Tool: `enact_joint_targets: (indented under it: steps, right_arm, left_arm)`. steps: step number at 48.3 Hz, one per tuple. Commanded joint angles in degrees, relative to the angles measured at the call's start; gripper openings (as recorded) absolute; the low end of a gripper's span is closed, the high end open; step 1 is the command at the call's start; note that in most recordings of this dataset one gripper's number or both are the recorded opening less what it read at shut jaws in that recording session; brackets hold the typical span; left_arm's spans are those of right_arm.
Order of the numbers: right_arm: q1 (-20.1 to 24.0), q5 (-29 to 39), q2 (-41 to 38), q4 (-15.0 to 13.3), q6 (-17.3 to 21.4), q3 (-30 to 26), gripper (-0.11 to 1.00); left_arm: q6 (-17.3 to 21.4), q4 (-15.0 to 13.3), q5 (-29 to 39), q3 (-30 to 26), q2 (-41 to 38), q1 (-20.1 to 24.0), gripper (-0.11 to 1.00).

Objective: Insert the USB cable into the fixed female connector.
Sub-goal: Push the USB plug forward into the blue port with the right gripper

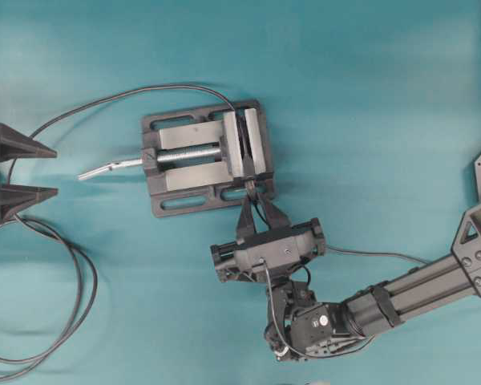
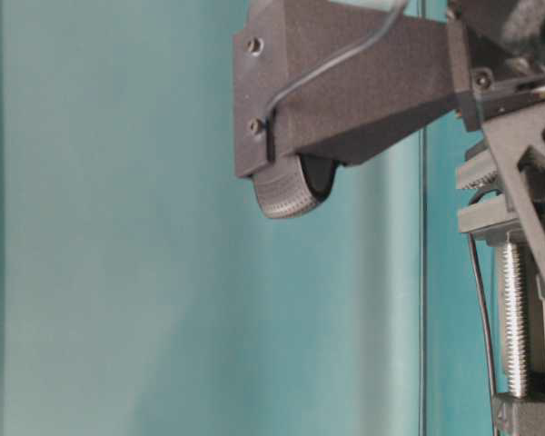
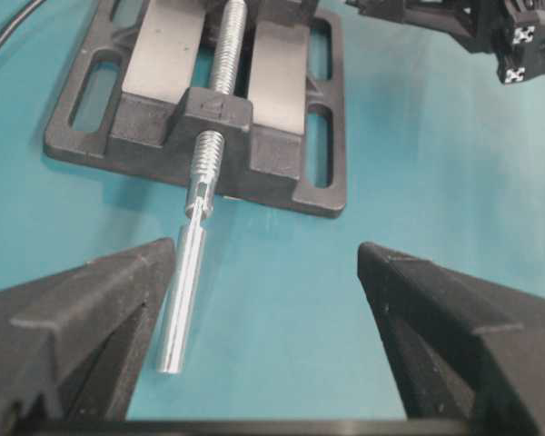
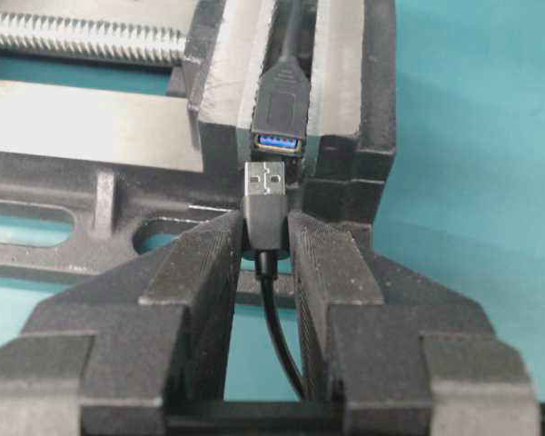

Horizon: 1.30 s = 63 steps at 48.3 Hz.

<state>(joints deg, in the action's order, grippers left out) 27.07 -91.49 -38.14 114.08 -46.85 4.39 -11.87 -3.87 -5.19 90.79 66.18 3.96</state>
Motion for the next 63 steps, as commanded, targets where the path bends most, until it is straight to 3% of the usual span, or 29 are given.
enact_joint_targets:
  steps: [1, 63]
  right_arm:
    - [-0.26, -0.79, 1.14, 0.00, -0.18, -1.05, 0.20]
    - [-2.37, -1.23, 1.14, -0.35, 1.41, -0.97, 0.20]
  left_arm:
    - [-0.62, 0.09, -0.35, -0.88, -0.44, 0.18, 1.00]
    - [-0.62, 0.18, -0.26, -0.88, -0.44, 0.18, 1.00]
